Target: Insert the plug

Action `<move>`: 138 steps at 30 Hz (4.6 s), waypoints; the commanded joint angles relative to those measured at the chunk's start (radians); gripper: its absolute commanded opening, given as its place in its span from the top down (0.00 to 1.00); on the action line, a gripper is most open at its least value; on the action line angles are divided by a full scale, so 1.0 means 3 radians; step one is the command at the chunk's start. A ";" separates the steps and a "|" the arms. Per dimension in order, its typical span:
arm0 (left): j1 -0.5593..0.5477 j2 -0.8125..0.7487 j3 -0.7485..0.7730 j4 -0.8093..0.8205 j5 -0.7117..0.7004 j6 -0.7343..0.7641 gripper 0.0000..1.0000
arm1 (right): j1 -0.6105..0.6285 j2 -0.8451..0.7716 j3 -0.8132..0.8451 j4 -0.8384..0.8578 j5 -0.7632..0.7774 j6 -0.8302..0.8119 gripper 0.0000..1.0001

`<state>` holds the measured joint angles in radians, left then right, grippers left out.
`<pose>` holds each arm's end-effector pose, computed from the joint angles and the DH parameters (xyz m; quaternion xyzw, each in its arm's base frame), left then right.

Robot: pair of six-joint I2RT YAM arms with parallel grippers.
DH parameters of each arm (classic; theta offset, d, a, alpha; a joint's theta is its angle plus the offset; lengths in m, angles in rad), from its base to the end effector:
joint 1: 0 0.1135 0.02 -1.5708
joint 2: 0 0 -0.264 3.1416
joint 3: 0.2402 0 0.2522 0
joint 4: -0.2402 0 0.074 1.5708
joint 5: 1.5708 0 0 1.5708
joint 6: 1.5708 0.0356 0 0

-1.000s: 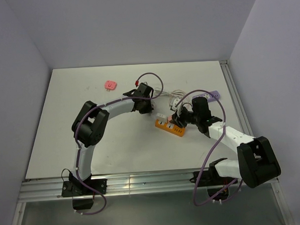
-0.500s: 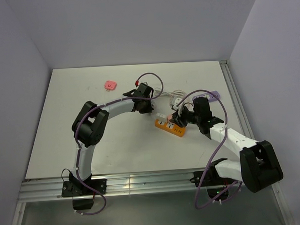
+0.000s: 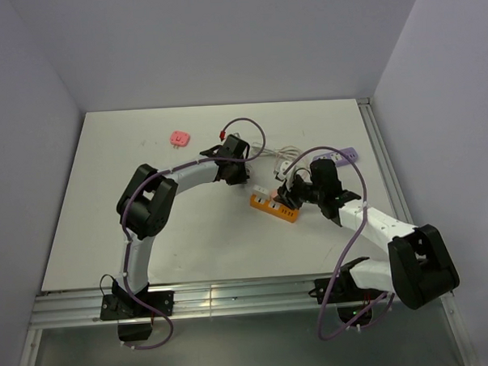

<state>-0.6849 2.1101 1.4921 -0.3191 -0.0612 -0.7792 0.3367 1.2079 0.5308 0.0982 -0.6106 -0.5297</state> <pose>0.3536 -0.2860 0.1587 -0.0543 0.9483 -0.1865 0.2511 0.2209 0.0989 0.1971 -0.4819 0.7013 0.2194 0.4772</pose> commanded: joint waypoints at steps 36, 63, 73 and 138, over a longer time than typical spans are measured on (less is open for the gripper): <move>0.0156 -0.0044 0.0226 -0.0577 0.0143 0.0424 1.00 | 0.0146 -0.0729 -0.0098 0.0287 0.0624 0.1285 1.00; 0.0223 0.0002 0.0129 -0.0343 0.0669 0.0424 1.00 | 0.0243 -0.0309 -0.0220 0.0368 0.0210 -0.0106 1.00; 0.0222 -0.0034 0.0037 -0.0261 0.0705 0.0342 0.99 | 0.0391 -0.0268 -0.0138 0.0199 0.0297 -0.0203 1.00; 0.0345 -0.0254 -0.0260 -0.0818 0.0327 0.0956 1.00 | 0.0361 -0.0141 0.0041 0.0189 0.1376 0.2491 1.00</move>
<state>-0.5919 2.0399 1.4322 -0.4797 0.0814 -0.5373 0.4461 1.1336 0.4824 0.1371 -0.2470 0.2020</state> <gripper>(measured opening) 0.042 0.392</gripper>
